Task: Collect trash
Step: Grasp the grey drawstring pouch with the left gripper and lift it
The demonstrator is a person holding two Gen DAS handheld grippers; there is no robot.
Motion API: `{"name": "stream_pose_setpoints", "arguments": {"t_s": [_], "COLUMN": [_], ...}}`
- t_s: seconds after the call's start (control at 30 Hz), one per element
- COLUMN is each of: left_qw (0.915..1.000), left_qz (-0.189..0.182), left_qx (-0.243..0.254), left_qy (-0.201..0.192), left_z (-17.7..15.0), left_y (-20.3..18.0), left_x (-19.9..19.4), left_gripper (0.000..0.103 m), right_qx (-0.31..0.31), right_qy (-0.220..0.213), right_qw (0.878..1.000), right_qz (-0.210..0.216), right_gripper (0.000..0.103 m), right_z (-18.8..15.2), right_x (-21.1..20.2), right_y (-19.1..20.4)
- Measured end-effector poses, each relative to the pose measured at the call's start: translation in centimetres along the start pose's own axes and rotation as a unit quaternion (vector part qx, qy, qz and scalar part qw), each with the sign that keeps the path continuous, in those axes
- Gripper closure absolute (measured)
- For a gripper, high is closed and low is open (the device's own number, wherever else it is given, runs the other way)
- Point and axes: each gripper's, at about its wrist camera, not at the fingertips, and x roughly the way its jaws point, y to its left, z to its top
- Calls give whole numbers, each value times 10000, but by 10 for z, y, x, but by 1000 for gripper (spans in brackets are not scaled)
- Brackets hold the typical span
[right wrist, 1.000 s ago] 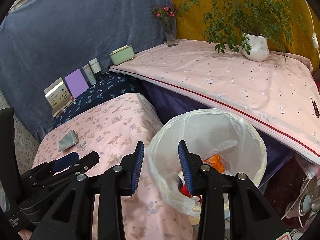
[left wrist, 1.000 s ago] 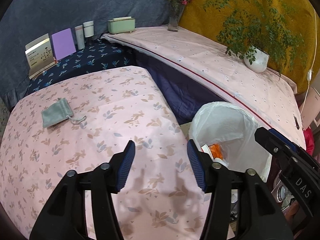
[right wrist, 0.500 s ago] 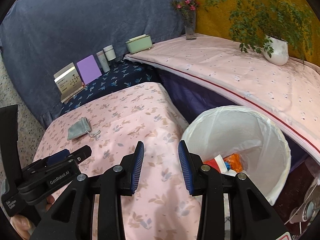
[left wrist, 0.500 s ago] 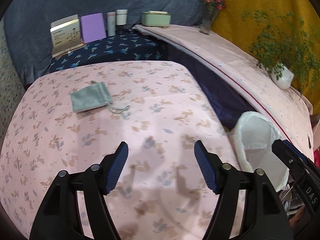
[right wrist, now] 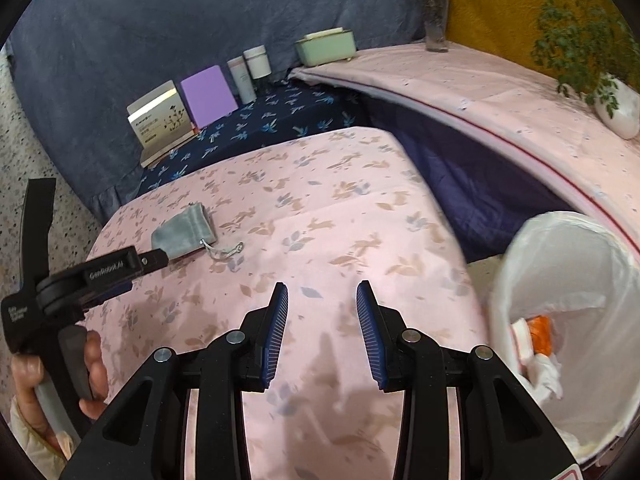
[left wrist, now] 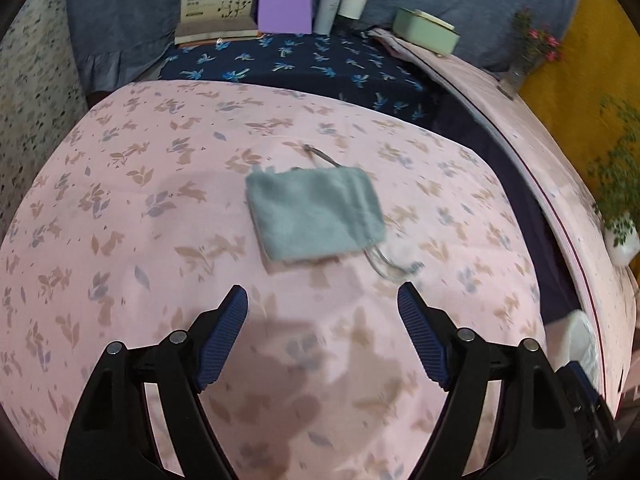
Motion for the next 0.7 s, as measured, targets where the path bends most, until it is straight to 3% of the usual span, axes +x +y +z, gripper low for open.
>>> {"name": "stream_pose_setpoints", "arguments": {"t_s": [0.07, 0.23, 0.33, 0.4, 0.7], "left_qw": [10000, 9998, 9997, 9996, 9993], "left_qz": [-20, -86, -170, -221, -358], "left_qx": [-70, -107, -47, -3, 19], "left_qy": [46, 124, 188, 181, -119], "left_z": [10, 24, 25, 22, -2], "left_y": [7, 16, 17, 19, 32], "left_x": [12, 35, 43, 43, 4], "left_gripper": [31, 50, 75, 97, 99], "right_qx": [-21, -101, -132, -136, -190], "right_qy": [65, 203, 257, 286, 352], "right_qw": [10000, 9996, 9994, 9992, 9986], "right_qz": [57, 162, 215, 247, 344], "right_gripper": [67, 67, 67, 67, 67], "right_z": [3, 10, 13, 14, 7], "right_x": [15, 46, 59, 65, 66], "right_y": [8, 26, 35, 40, 55]}}
